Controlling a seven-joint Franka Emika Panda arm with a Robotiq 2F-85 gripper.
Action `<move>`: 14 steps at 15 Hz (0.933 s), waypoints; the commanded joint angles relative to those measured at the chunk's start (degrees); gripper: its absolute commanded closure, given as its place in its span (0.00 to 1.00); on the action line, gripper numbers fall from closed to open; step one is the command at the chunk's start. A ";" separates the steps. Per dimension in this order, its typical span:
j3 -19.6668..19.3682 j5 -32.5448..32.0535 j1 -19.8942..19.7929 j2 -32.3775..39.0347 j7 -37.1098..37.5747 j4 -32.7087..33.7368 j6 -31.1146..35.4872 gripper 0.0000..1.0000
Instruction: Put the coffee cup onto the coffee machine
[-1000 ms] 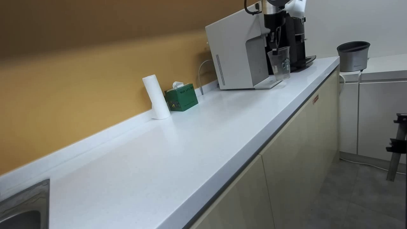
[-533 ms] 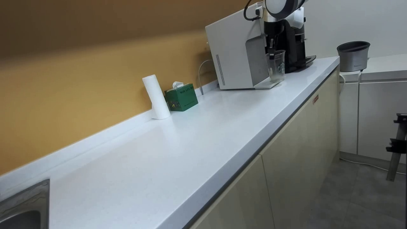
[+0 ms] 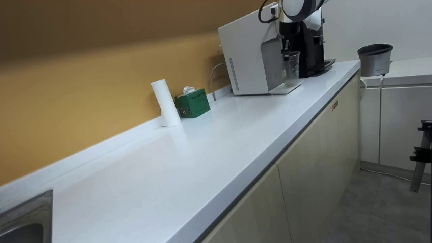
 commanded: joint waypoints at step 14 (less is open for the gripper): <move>1.14 0.67 -0.44 4.80 -1.13 6.17 -0.71 0.69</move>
